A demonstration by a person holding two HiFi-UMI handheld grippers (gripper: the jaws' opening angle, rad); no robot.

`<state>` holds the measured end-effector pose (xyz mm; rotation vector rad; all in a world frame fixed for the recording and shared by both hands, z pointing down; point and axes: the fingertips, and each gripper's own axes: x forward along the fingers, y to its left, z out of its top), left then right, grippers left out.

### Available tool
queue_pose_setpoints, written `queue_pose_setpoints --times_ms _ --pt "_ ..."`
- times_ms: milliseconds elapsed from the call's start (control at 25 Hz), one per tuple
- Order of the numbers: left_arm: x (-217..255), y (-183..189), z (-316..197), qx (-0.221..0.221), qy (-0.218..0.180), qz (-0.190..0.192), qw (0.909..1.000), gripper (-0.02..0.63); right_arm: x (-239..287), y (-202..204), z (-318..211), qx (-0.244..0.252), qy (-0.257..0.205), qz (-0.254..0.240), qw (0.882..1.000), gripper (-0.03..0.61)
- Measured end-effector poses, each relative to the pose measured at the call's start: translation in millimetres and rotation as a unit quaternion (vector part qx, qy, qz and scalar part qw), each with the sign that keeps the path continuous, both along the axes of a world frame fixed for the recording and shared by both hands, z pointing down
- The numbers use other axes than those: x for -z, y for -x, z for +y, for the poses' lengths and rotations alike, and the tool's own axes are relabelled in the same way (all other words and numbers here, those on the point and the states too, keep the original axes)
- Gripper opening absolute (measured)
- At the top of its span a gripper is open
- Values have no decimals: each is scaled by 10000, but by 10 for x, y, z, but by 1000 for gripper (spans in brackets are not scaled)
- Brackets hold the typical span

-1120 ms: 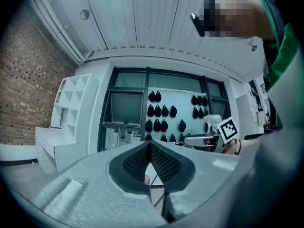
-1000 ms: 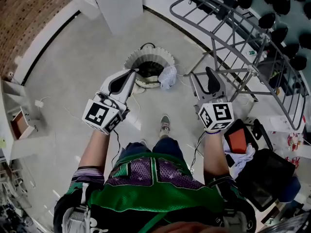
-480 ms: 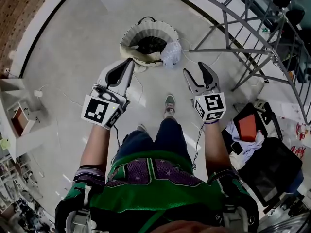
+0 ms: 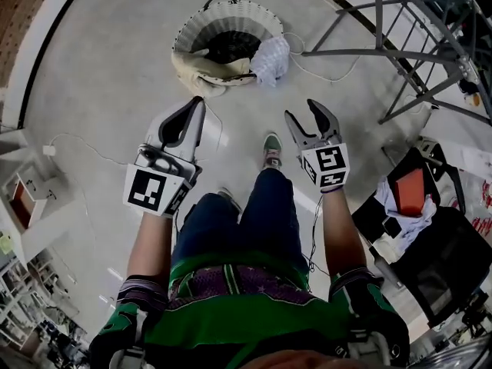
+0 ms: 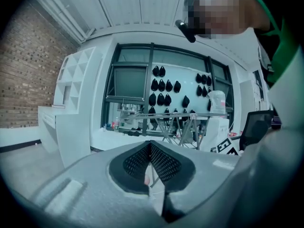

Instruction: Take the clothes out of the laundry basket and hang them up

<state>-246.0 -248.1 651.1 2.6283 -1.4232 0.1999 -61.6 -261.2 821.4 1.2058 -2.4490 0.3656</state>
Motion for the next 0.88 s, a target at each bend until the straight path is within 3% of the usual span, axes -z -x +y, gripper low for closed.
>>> queue_pose_setpoints --times_ms 320,880 --pt "-888 57 -190 -37 111 -38 9999 17 -1219 150 -317 23 140 298 9995 235" --pt "-1703 65 -633 28 33 28 10000 17 -2936 427 -1068 200 546 607 9965 235"
